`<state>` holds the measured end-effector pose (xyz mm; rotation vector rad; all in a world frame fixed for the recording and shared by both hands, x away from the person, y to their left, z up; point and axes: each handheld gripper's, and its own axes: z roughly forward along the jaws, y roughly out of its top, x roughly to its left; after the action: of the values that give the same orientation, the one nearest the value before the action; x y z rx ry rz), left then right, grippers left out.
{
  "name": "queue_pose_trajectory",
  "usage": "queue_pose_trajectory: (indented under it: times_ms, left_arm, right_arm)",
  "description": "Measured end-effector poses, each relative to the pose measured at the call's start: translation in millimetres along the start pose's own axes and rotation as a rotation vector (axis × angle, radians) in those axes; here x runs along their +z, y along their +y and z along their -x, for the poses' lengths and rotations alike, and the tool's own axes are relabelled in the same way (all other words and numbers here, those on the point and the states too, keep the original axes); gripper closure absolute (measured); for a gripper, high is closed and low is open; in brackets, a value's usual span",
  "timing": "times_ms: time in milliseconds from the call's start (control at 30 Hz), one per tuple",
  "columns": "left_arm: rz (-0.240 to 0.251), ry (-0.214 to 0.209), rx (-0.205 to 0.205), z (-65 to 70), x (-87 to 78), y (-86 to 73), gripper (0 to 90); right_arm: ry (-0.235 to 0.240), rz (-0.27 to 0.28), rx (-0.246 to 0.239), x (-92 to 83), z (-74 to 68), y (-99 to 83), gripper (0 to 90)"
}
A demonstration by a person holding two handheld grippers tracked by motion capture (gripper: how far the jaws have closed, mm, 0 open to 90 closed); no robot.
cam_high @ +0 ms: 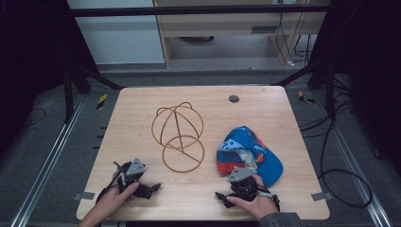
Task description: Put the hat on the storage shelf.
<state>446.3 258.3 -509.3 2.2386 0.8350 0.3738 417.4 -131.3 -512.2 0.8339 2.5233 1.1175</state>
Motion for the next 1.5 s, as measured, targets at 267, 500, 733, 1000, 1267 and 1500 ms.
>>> queue_pose_trajectory:
  times_ms: [267, 500, 733, 1000, 1267, 1500]
  left_arm:
    - [0.0, -0.001, 0.0, -0.1, 0.1, 0.1, 0.0]
    - [0.0, -0.001, 0.001, -0.1, 0.1, 0.1, 0.0]
    - [0.0, 0.002, -0.001, 0.2, -0.1, -0.1, 0.0]
    - [0.0, 0.002, -0.001, 0.2, -0.1, -0.1, 0.0]
    - [0.0, 0.002, -0.001, 0.2, -0.1, 0.0, 0.0]
    - [0.0, 0.001, -0.001, 0.2, -0.1, 0.0, 0.0]
  right_arm:
    - [-0.007, 0.0, 0.008, 0.3, 0.4, 0.4, 11.4]
    - [-0.018, 0.024, 0.06, -17.7, 6.4, 5.4, 15.5]
    - [-0.134, 0.029, 0.08, -60.0, 28.3, 6.3, 16.7]
    - [-0.211, -0.042, 0.121, -86.6, 56.5, 11.5, 18.9]
    - [-0.229, -0.126, 0.125, -97.0, 84.0, 35.8, 17.3]
    - [-0.194, -0.192, 0.128, -87.8, 103.5, 60.3, 23.2]
